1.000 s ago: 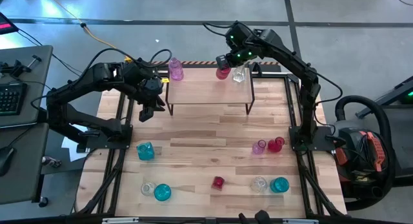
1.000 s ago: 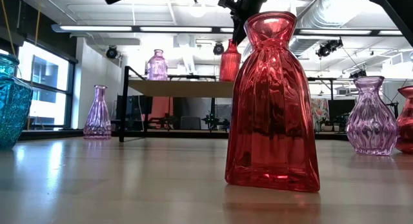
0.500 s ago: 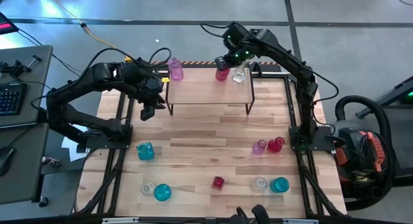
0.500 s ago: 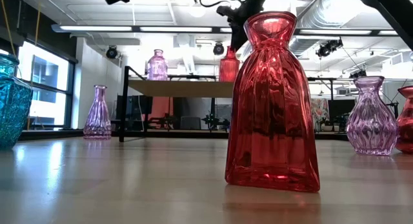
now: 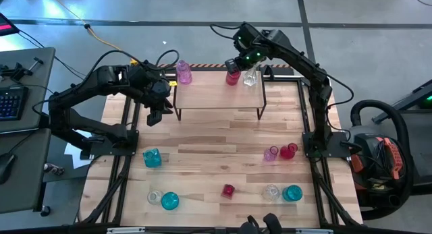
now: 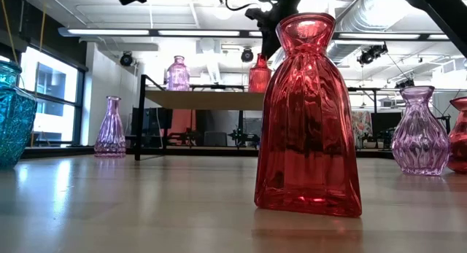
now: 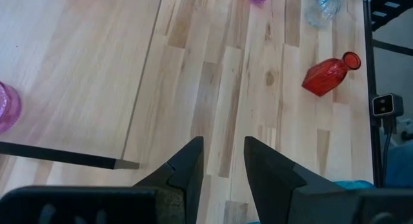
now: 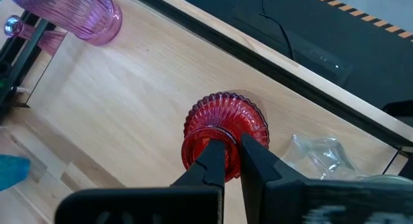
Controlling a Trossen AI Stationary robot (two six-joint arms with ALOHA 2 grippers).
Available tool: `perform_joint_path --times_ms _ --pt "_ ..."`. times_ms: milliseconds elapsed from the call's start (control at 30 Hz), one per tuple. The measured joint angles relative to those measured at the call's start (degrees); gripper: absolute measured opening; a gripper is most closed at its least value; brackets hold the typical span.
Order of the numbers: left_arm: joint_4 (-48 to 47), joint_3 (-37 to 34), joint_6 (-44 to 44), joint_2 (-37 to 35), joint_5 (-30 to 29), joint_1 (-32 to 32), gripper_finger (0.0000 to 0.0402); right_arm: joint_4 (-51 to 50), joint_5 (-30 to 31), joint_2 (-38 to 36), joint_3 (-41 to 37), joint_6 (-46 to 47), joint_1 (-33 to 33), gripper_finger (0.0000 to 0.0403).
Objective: Sort vases onto shelf
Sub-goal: Put the top right red vase on the shelf
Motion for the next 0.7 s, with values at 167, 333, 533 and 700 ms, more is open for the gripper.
perform_joint_path --times_ms 167,333,533,700 --pt "0.01 0.0 0.0 0.0 -0.01 0.0 0.0104 -0.02 -0.18 0.0 0.0 0.01 0.0 0.0006" --pt "0.01 0.0 0.0 0.0 0.0 0.0 0.0104 -0.09 -0.22 0.0 0.02 0.02 0.0 0.0015" --pt "0.01 0.0 -0.02 0.0 -0.02 0.0 0.0104 -0.09 -0.22 0.0 0.0 0.0 0.0 0.0018" --pt "0.01 0.0 -0.02 0.0 0.0 0.0 0.0104 -0.09 -0.22 0.0 0.0 -0.42 0.0 0.0018"
